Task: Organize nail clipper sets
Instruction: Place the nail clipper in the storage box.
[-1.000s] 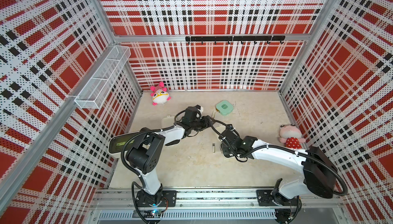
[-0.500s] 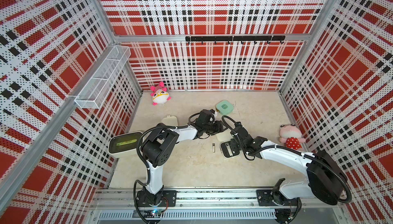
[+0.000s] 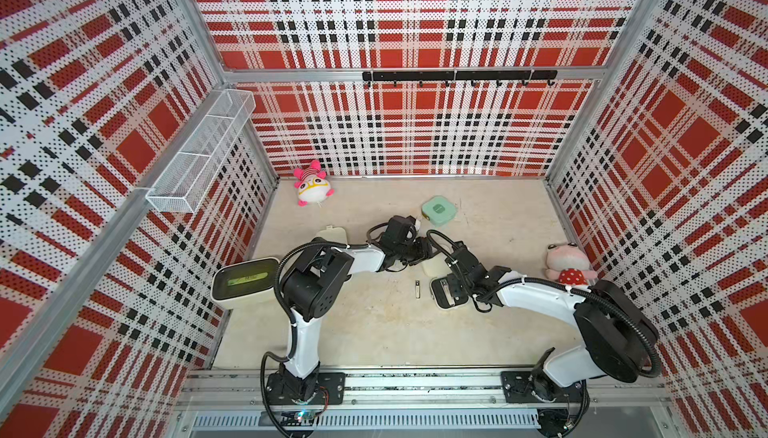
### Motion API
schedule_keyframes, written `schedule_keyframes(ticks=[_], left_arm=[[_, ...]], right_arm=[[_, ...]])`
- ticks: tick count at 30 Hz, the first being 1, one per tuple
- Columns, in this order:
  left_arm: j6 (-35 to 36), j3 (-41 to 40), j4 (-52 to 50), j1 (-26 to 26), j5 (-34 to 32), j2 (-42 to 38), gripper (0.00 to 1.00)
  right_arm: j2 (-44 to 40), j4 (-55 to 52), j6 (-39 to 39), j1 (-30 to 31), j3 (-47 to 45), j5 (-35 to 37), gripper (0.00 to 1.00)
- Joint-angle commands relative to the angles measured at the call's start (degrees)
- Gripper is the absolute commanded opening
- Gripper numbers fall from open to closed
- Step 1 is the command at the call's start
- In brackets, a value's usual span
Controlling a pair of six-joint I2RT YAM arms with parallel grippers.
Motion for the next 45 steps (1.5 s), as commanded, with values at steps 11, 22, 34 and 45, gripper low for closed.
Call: schedule_keyframes(ticks=[11,22,34,45], left_arm=[[0.14,-2.30,3.06,1.70,0.31,2.49,0.61],[0.58,-2.31,3.00,2.51,0.40,3.46,0.61],[0.67,-1.87,2.69,2.53,0.75,3.98,0.61],[0.76,-1.82,2.65,2.24,1.02,3.79,0.61]], right_arm=[[2.10,0.46,-0.74,-0.43,-0.42,0.28,0.09],[1.63,-1.78,0.54,-0.34,-1.63,-1.26,0.09],[2.24,-3.65,2.12,0.02,-2.51,-2.70,0.12],[1.50,-4.54,4.32,0.14,-1.83,-1.11,0.21]])
